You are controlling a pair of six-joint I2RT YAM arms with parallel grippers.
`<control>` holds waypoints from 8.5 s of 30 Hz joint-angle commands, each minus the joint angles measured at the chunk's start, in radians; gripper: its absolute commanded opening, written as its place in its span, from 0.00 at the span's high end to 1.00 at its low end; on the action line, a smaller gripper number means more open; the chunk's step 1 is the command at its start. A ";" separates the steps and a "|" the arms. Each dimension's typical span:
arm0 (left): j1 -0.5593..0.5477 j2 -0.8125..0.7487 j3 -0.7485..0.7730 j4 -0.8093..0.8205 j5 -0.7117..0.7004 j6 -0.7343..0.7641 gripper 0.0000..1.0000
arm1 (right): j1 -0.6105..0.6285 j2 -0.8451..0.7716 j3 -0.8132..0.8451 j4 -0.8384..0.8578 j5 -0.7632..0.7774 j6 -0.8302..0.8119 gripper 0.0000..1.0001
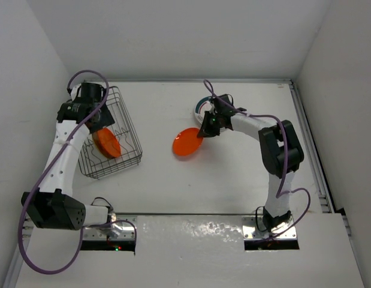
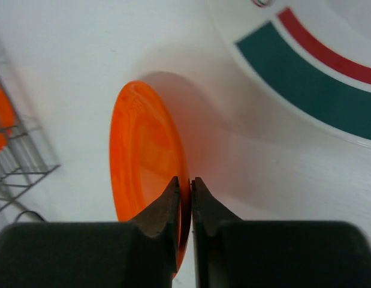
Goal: Unload the plates from the dish rack
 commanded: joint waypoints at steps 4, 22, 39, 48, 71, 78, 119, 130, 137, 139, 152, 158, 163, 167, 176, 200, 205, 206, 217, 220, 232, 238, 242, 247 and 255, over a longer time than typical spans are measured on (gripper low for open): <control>0.025 0.003 -0.061 0.022 -0.042 0.096 0.08 | -0.016 -0.050 -0.083 -0.051 0.087 -0.130 0.51; 0.018 0.233 0.003 0.037 -0.053 0.104 0.41 | -0.014 -0.441 -0.272 -0.320 0.380 -0.199 0.11; 0.018 0.334 -0.026 0.103 -0.033 0.080 0.61 | -0.014 -0.432 -0.326 -0.295 0.330 -0.211 0.12; 0.017 0.348 -0.037 0.106 -0.045 0.080 0.83 | -0.014 -0.423 -0.290 -0.310 0.325 -0.213 0.12; -0.008 0.183 0.382 0.133 0.295 0.095 1.00 | -0.014 -0.346 -0.106 -0.069 -0.164 -0.009 0.01; -0.009 0.134 0.061 0.558 0.995 -0.096 1.00 | -0.011 -0.337 -0.025 0.346 -0.249 0.294 0.01; 0.000 0.014 0.058 -0.064 -0.177 -0.026 0.00 | -0.091 -0.229 -0.198 0.027 0.000 -0.093 0.93; 0.000 0.005 0.037 -0.052 -0.134 -0.014 0.00 | -0.027 -0.136 -0.103 -0.060 0.003 -0.125 0.32; 0.000 0.077 -0.011 -0.035 -0.146 0.009 0.00 | -0.025 -0.182 -0.064 -0.299 0.258 -0.147 0.08; 0.000 0.095 -0.029 -0.023 -0.165 0.011 0.03 | -0.025 -0.222 -0.051 -0.329 0.296 -0.162 0.02; 0.026 0.296 -0.089 0.083 -0.179 0.020 0.49 | -0.023 -0.467 -0.146 -0.365 0.241 -0.226 0.02; 0.074 0.316 -0.124 0.114 -0.159 0.029 0.64 | -0.023 -0.482 -0.142 -0.373 0.227 -0.234 0.01; 0.091 0.307 -0.130 0.121 -0.140 0.054 0.84 | -0.023 -0.464 -0.116 -0.395 0.227 -0.240 0.01; 0.091 0.310 -0.098 0.091 -0.136 0.072 0.99 | -0.023 -0.455 -0.099 -0.408 0.225 -0.231 0.01; 0.084 0.309 0.170 -0.089 -0.225 0.041 1.00 | -0.025 -0.418 -0.040 -0.441 0.159 -0.191 0.01; -0.080 0.123 -0.199 0.799 1.257 -0.275 1.00 | 0.027 -0.208 0.188 0.133 -0.192 0.163 0.12; -0.084 0.141 -0.233 0.844 1.266 -0.307 1.00 | 0.032 -0.220 0.159 0.007 -0.074 0.044 0.21; -0.084 0.146 -0.232 0.835 1.263 -0.292 1.00 | 0.032 -0.229 0.150 -0.003 -0.060 0.033 0.21; -0.087 0.192 -0.190 0.628 1.040 -0.160 0.27 | 0.026 -0.288 0.026 0.110 -0.158 0.083 1.00; -0.091 0.180 -0.072 0.380 0.651 -0.102 0.00 | 0.004 -0.292 0.030 -0.055 0.002 0.060 1.00; -0.089 -0.024 0.046 0.147 0.211 0.038 0.00 | -0.053 -0.259 -0.178 -0.071 0.122 -0.025 0.99; -0.089 -0.058 0.025 0.137 0.208 0.046 0.00 | -0.051 -0.213 -0.191 -0.043 0.075 -0.047 0.59; -0.089 -0.069 0.017 0.135 0.234 0.034 0.00 | -0.033 -0.196 -0.139 -0.080 0.032 -0.091 0.17; -0.089 -0.083 -0.018 0.137 0.236 0.012 0.00 | -0.030 -0.223 -0.063 -0.298 0.099 -0.165 0.05; -0.089 -0.096 -0.035 0.127 0.059 0.047 0.00 | -0.031 -0.632 -0.004 -0.575 0.594 -0.435 0.01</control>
